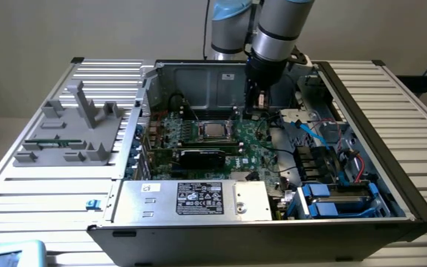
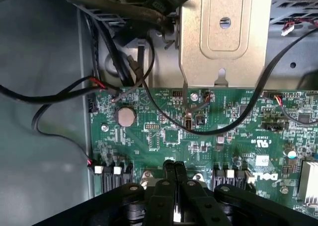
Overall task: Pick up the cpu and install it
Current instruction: 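Close the cpu cover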
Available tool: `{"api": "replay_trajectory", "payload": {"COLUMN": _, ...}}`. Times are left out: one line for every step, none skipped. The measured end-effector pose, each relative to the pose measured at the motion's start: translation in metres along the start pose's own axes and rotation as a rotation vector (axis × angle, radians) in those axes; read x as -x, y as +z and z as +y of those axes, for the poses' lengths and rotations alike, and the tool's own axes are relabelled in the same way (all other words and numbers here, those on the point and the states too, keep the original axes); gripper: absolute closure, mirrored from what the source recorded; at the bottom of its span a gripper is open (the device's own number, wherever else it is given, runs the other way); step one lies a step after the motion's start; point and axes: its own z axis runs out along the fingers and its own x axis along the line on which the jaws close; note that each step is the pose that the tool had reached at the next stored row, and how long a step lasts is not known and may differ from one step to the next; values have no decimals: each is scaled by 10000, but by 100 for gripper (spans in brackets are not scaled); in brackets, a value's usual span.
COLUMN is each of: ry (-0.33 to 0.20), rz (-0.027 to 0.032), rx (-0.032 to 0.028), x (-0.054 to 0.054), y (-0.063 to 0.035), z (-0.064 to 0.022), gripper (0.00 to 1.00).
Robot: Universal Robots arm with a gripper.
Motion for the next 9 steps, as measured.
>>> {"api": "replay_trajectory", "payload": {"ry": -1, "rz": 1, "rx": -17, "x": -1, "y": -6, "z": -30, "gripper": 88}}
{"api": "replay_trajectory", "payload": {"ry": -2, "rz": 1, "rx": -28, "x": -1, "y": -9, "z": -65, "gripper": 88}}
{"api": "replay_trajectory", "payload": {"ry": -5, "rz": 1, "rx": -35, "x": -1, "y": -8, "z": -104, "gripper": 88}}
{"api": "replay_trajectory", "payload": {"ry": -6, "rz": 0, "rx": -41, "x": 0, "y": -6, "z": -145, "gripper": 88}}
{"api": "replay_trajectory", "payload": {"ry": -7, "rz": 0, "rx": -46, "x": 0, "y": -2, "z": -181, "gripper": 88}}
{"api": "replay_trajectory", "payload": {"ry": -10, "rz": -1, "rx": -50, "x": 1, "y": 1, "z": -215, "gripper": 88}}
{"api": "replay_trajectory", "payload": {"ry": -13, "rz": -1, "rx": -53, "x": 1, "y": 5, "z": -249, "gripper": 88}}
{"api": "replay_trajectory", "payload": {"ry": -15, "rz": -2, "rx": -55, "x": 1, "y": 8, "z": -279, "gripper": 88}}
{"api": "replay_trajectory", "payload": {"ry": -17, "rz": -1, "rx": -56, "x": 2, "y": 12, "z": -311, "gripper": 88}}
